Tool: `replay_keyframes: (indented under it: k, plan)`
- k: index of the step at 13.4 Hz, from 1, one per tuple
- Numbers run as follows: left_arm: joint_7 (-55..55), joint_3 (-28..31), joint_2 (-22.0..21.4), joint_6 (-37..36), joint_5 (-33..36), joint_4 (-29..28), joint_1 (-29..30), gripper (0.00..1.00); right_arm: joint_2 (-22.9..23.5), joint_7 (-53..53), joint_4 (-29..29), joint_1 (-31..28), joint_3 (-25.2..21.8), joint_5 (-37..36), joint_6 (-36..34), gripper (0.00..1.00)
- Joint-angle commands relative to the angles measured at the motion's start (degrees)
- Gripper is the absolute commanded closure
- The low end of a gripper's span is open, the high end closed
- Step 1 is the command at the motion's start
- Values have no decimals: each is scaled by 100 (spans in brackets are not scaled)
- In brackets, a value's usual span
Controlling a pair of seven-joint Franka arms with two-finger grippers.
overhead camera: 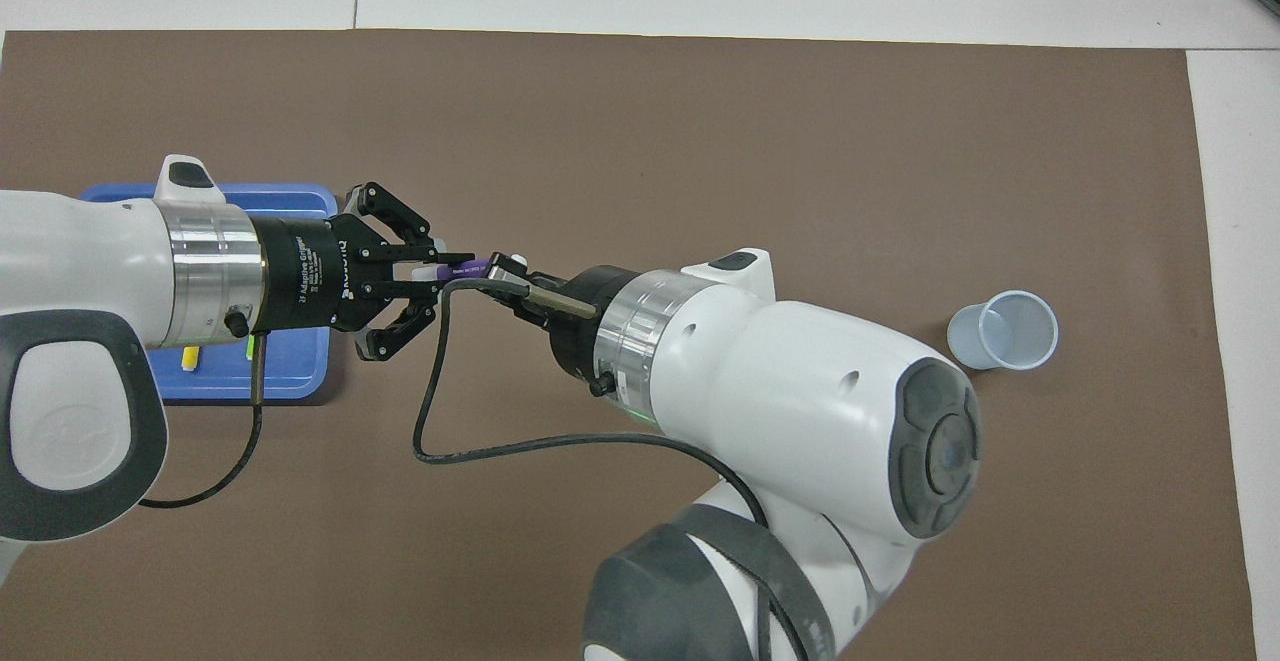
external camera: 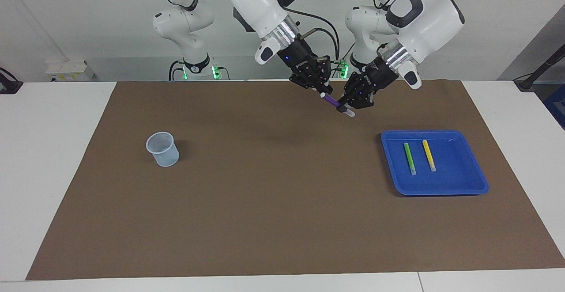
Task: Right arm passes pens to left for tray arrangement
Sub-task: 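Close the left gripper on the purple pen, open the right gripper, then lower the purple pen into the tray while the right gripper withdraws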
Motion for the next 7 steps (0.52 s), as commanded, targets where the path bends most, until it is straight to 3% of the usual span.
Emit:
replay_keyframes:
  k: [1,4,7]
  plan:
    - [1197,76,-246,-595,5,-163,334,100,-8,-90,10,-174,14,23,-304,0]
    - [2359,76,-290,-1220,468,-102,626,100,-96,-660,1,-376,-12,-144,-1147,0]
    - [3457,84,-290,-1572,1145,-49,644,100,-157,-1214,1,-806,-12,-784,-2016,0]
